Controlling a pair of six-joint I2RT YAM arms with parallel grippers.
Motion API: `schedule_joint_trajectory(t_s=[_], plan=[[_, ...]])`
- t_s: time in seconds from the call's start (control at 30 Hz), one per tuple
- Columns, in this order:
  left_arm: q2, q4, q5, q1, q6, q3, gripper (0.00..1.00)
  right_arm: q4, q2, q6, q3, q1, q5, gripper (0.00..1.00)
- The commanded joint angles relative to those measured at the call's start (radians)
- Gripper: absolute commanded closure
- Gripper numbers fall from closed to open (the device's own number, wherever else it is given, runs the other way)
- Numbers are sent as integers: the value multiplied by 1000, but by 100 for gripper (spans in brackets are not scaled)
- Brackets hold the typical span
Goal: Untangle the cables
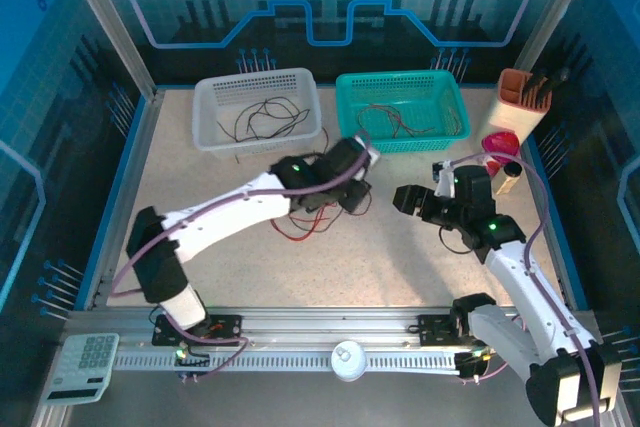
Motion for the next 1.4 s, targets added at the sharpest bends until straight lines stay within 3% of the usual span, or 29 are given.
schedule_joint_trajectory(t_s=[0.0, 0.53, 1.37], plan=[[-44, -32, 67, 49, 11, 55, 100, 63, 13, -17, 36, 63, -27, 25], [-141, 93, 182, 152, -82, 225, 100, 245, 132, -97, 114, 339, 8, 21], [-147, 218, 237, 178, -170, 398, 100, 378, 294, -71, 262, 391, 52, 20]])
